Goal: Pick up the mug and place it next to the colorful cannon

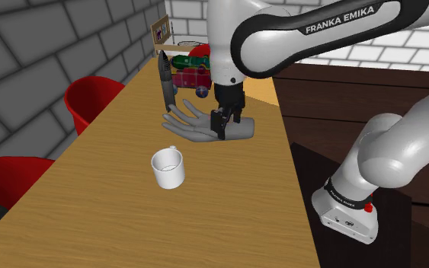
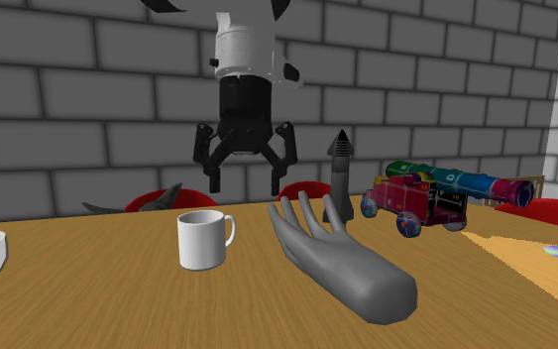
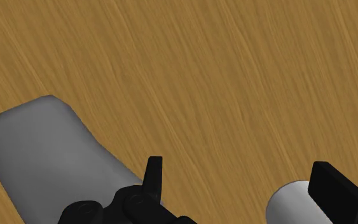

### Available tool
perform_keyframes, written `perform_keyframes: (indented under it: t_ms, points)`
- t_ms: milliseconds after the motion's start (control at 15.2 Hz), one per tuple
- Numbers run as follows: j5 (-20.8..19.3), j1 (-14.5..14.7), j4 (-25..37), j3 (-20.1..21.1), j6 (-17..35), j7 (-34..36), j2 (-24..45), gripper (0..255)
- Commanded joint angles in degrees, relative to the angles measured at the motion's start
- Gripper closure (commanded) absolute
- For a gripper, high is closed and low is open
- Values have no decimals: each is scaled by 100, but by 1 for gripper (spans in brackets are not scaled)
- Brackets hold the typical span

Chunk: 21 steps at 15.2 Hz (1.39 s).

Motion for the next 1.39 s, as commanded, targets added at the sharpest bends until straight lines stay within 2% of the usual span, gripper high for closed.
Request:
perform_keyframes:
  t_ms: [0, 330, 660, 1122, 1320]
  points:
    - [-56, 15, 208, 191, 215, 286, 386, 0]
    - [-410, 89, 924, 614, 587, 1078, 1439, 0]
    - [-1007, 300, 1835, 867, 770, 1916, 2592, 0]
    - [-1905, 967, 3511, 827, 636, 2900, 4271, 0]
    - [-1971, 1026, 3522, 792, 752, 2958, 4406, 0]
